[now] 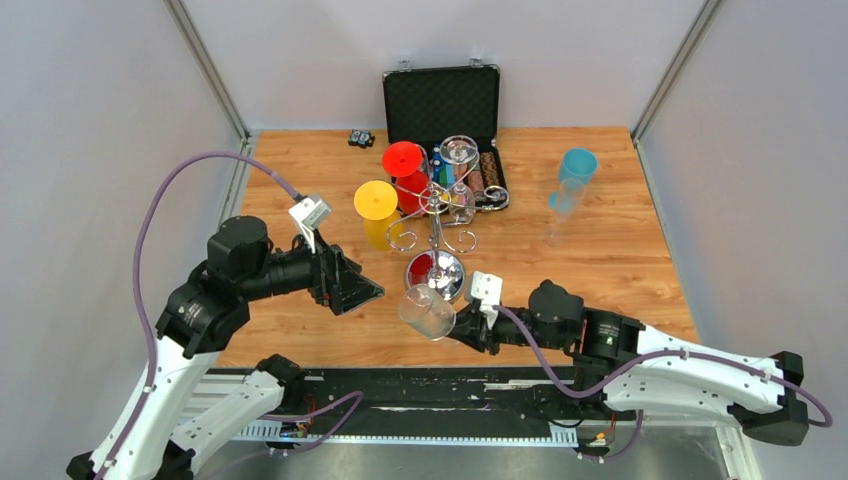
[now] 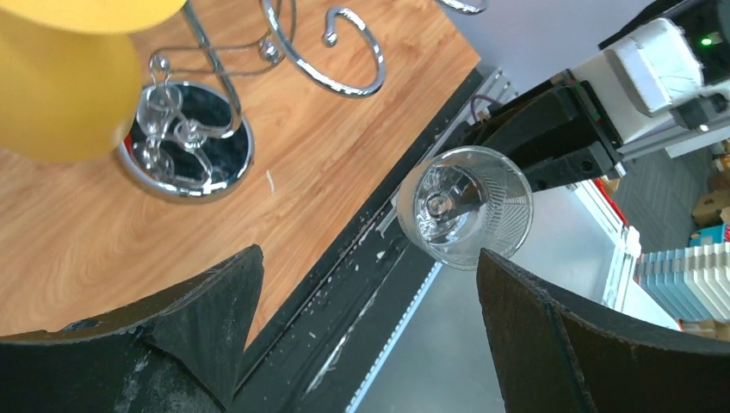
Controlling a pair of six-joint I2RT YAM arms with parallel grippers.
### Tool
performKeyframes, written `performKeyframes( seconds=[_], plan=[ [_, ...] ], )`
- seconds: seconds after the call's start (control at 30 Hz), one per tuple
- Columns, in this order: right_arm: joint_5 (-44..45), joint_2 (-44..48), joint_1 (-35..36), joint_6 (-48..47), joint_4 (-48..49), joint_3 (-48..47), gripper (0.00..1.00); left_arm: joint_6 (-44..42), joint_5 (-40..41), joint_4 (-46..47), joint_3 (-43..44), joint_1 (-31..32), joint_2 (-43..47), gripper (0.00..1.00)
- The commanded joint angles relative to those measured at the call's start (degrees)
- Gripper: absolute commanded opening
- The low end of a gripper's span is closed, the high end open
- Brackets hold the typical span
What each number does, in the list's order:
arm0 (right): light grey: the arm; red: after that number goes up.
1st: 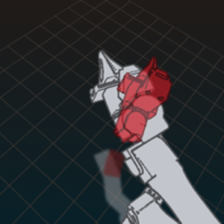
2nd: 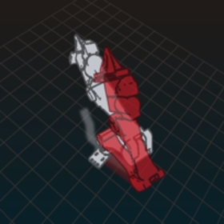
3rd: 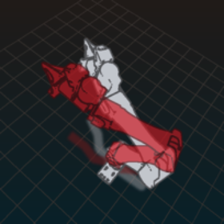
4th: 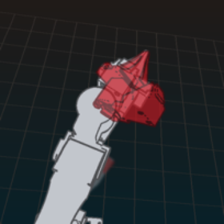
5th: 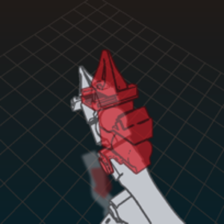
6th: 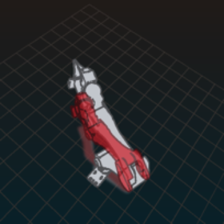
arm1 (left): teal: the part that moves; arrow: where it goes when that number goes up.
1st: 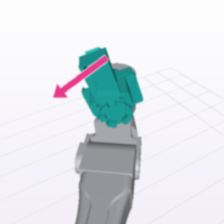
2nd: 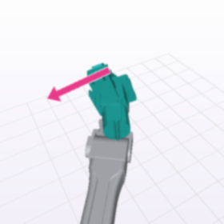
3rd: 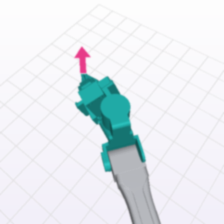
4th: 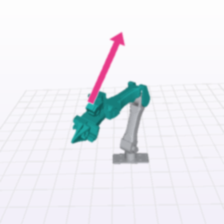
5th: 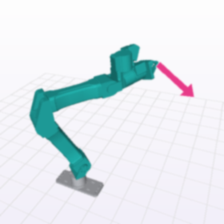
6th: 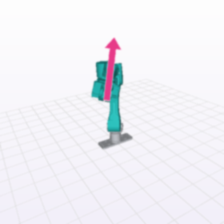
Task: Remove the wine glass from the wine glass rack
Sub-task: Place the wine glass at the center of the board.
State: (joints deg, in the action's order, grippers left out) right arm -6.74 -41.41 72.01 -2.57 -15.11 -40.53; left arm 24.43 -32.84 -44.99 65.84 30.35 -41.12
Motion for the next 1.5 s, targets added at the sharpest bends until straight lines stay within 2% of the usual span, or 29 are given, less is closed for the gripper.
performKeyframes(
  seconds=[0.0,0.53,0.73,0.87,1.0,1.33,1.47],
  plan=[
    [6.08,-0.64,2.44,-5.32,11.03,-2.36,0.00,0.54,1.15,-5.06,1.78,-0.10,-0.79,1.00],
    [15.59,-10.41,8.37,-14.48,21.22,-4.70,0.00,-0.51,-0.49,-10.20,-0.46,-0.06,-1.03,1.00],
    [17.51,-14.40,10.10,-16.59,22.76,-6.42,0.00,-0.99,0.53,-11.47,-0.89,-0.08,-1.24,0.99],
    [18.26,-16.36,10.98,-17.39,23.37,-7.41,0.00,-2.05,2.85,-13.97,-0.70,-0.06,-1.24,0.96],
    [19.76,-18.21,11.55,-18.42,24.28,-8.17,0.00,-2.58,3.29,-15.37,-0.46,-0.07,-1.31,0.86],
    [22.22,-21.37,11.86,-19.05,24.60,-9.03,0.00,-3.91,4.11,-18.50,1.45,-0.15,-0.88,0.53],
    [22.34,-22.41,11.93,-18.94,24.61,-9.45,0.00,-4.08,3.42,-18.95,2.05,-0.06,-0.81,0.43]
  ],
)
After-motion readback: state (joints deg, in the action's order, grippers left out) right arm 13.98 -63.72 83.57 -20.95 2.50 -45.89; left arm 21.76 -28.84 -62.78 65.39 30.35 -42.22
